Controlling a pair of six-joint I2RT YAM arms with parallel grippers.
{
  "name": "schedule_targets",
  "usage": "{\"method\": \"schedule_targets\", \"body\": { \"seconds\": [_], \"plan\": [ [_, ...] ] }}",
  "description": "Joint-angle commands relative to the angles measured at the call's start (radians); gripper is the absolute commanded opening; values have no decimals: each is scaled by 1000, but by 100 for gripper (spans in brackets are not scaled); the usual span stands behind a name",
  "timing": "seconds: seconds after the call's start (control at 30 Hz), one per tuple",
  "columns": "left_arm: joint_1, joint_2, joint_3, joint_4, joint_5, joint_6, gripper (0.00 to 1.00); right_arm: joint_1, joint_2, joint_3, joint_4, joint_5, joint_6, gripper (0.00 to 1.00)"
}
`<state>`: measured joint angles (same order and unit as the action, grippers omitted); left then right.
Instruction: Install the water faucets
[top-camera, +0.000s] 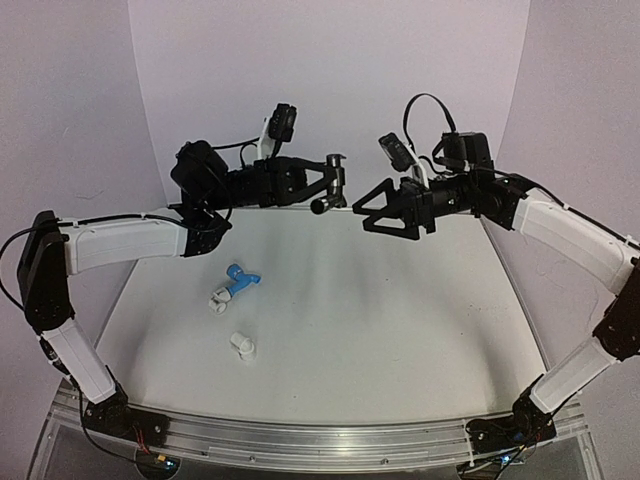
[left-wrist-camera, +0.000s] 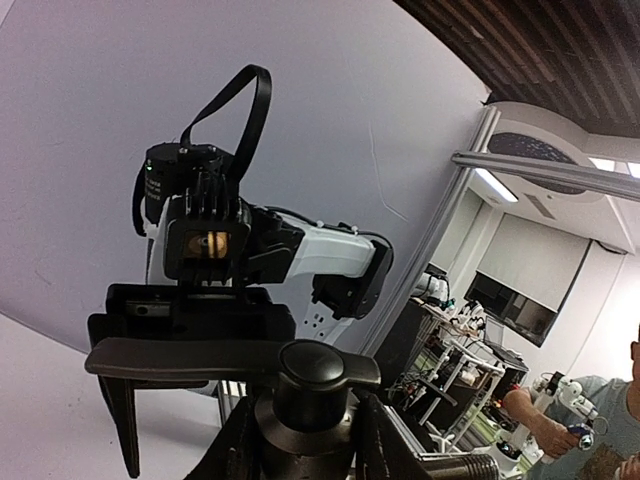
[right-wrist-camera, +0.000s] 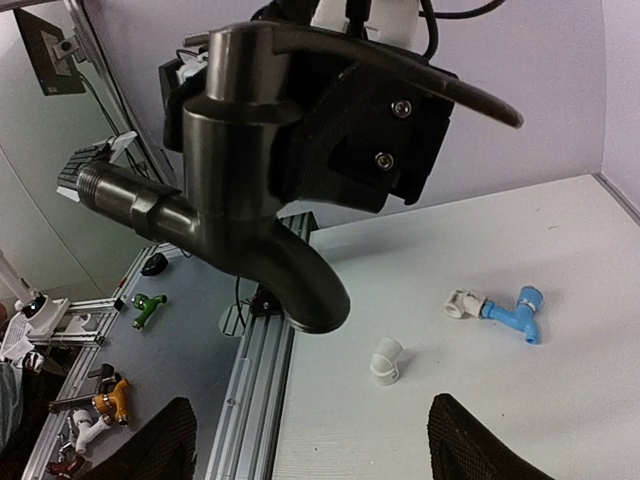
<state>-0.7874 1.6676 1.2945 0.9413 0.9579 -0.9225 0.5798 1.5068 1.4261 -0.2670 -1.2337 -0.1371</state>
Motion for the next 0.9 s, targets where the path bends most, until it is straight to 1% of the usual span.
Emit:
{"method": "schedule_targets", "body": {
  "seconds": [0.0, 0.13, 0.23, 0.43, 0.67, 0.73, 0.87],
  "plan": [
    [-13, 0, 2, 233, 33, -110, 0, 54, 10, 63, 87, -71, 93, 72],
    [-32, 25, 20, 290, 57, -149, 0, 92, 28, 103, 116, -75, 173, 69],
    [-44, 43, 38, 333, 74, -182, 0, 112, 43, 132, 124, -78, 193, 67],
    [-54, 63, 44, 417, 75, -238, 0, 146, 59, 164, 129, -95, 211, 59],
    [-54, 92, 57, 523, 74, -322, 0, 173, 67, 177, 131, -147, 239, 47],
    [-54, 95, 58, 543, 72, -335, 0, 178, 63, 178, 131, -164, 245, 44],
    [-55, 104, 68, 561, 62, -353, 0, 193, 59, 190, 132, -197, 263, 43]
  ]
}}
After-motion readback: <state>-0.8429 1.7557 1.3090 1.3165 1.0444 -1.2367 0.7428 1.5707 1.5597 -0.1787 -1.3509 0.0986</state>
